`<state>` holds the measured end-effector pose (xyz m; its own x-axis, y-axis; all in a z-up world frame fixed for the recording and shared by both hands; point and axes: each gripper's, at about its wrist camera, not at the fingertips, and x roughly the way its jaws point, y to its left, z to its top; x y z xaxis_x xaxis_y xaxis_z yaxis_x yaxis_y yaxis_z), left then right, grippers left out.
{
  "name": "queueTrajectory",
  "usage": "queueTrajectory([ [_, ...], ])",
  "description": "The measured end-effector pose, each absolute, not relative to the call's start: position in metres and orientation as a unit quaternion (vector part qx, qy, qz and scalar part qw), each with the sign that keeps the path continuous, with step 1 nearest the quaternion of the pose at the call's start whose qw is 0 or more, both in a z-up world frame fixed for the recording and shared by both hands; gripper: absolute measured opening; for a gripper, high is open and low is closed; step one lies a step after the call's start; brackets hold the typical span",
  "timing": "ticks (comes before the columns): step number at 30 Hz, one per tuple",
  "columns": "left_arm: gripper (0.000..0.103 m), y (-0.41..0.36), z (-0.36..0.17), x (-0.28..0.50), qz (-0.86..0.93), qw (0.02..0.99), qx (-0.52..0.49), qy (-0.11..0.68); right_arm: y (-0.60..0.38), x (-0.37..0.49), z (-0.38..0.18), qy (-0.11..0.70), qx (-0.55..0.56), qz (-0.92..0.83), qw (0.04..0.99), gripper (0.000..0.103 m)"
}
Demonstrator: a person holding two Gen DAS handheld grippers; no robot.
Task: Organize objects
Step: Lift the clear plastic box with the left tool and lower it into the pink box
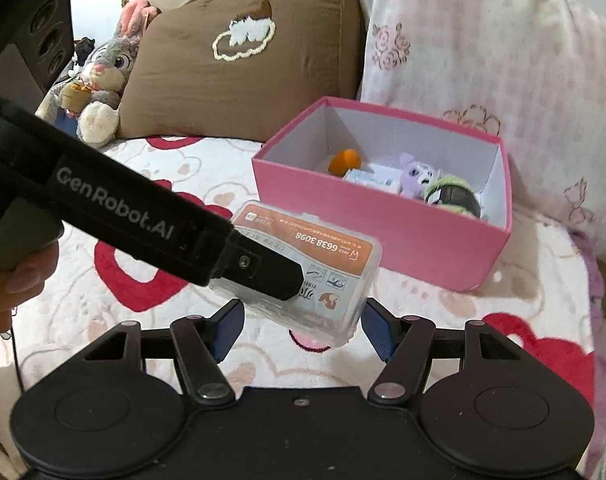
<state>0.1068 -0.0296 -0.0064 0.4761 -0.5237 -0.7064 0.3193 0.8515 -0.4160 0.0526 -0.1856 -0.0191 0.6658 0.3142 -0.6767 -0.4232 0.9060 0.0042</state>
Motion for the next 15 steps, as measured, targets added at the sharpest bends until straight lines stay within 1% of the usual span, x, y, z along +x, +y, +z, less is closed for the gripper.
queueTrajectory([
  [9,0.062,-0.020,0.042,0.110,-0.250,0.863,-0.121,0.423,-0.182,0.057,0.026,0.323,-0.096,0.206,0.919,0.065],
  [15,0.062,-0.017,0.066,0.144,-0.249,0.864,-0.123,0.420,-0.187,0.087,0.052,0.318,-0.085,0.207,0.921,0.063],
])
